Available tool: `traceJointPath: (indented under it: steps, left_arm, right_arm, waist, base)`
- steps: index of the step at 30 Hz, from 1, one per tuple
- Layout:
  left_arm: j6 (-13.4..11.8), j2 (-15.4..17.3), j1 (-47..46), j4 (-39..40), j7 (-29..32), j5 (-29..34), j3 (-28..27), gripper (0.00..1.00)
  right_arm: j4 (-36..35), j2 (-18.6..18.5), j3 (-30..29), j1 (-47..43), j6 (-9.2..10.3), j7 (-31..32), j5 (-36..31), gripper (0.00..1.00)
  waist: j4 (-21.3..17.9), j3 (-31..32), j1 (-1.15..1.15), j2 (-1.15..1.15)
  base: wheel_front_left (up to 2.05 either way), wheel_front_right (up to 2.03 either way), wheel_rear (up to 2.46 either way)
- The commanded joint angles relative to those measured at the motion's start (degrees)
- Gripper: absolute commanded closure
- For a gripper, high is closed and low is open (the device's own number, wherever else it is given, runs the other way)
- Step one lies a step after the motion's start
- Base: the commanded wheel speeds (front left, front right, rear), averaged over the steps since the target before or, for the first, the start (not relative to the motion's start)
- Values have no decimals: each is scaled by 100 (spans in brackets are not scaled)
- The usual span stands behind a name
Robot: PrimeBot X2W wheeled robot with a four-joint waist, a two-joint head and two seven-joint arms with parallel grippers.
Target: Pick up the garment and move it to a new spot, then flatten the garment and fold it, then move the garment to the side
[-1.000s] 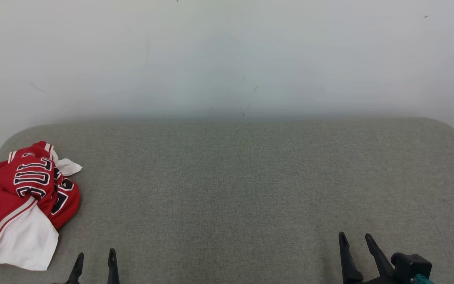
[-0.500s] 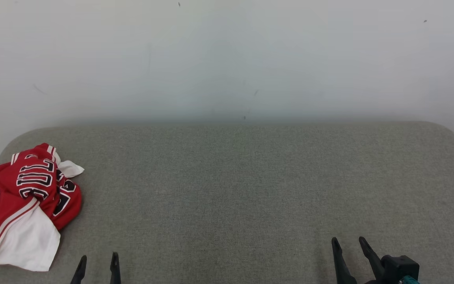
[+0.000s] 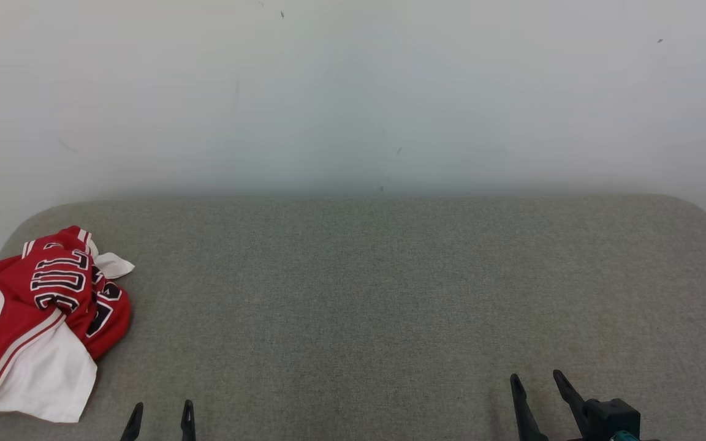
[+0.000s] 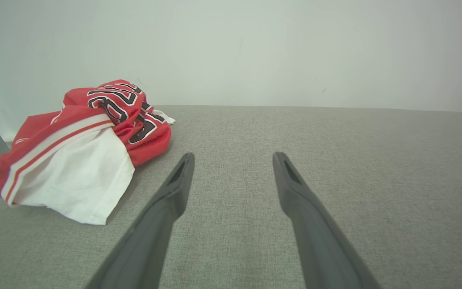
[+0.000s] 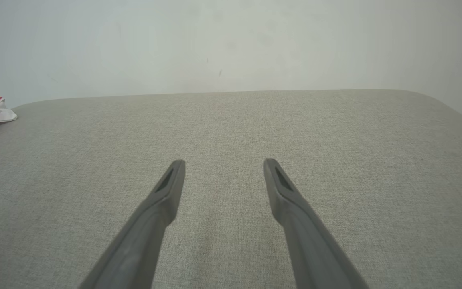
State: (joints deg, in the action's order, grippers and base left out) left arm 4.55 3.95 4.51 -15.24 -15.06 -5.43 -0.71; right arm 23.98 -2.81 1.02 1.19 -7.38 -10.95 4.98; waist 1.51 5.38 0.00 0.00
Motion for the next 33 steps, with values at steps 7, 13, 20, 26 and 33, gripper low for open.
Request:
traceJointPath:
  steps: [7,13,20,26,33]
  left_arm:
    - [17,-64,74,37,-25,53,-35,0]
    - [4,-81,102,25,-25,15,-25,0]
    - [-59,-96,135,32,-25,-68,-91,0]
    - [-88,-24,205,79,-26,35,-221,0]
    - [-104,170,300,109,-26,104,-361,0]
  right_arm:
    - [21,-12,5,-20,-21,-36,14,0]
    - [31,-12,14,-41,-21,-43,65,0]
    - [-24,-12,84,-146,-20,-8,165,0]
    - [-4,-9,112,-247,-20,-35,260,0]
    - [69,-8,289,-269,-20,-126,457,0]
  waist:
    - [-1,4,0,0]
    - [35,16,0,0]
    - [449,79,0,0]
    - [1187,164,0,0]
    - [2196,238,0,0]
  base:
    - [0,0,0]
    - [0,0,0]
    - [0,0,0]
    - [0,0,0]
    - [0,0,0]
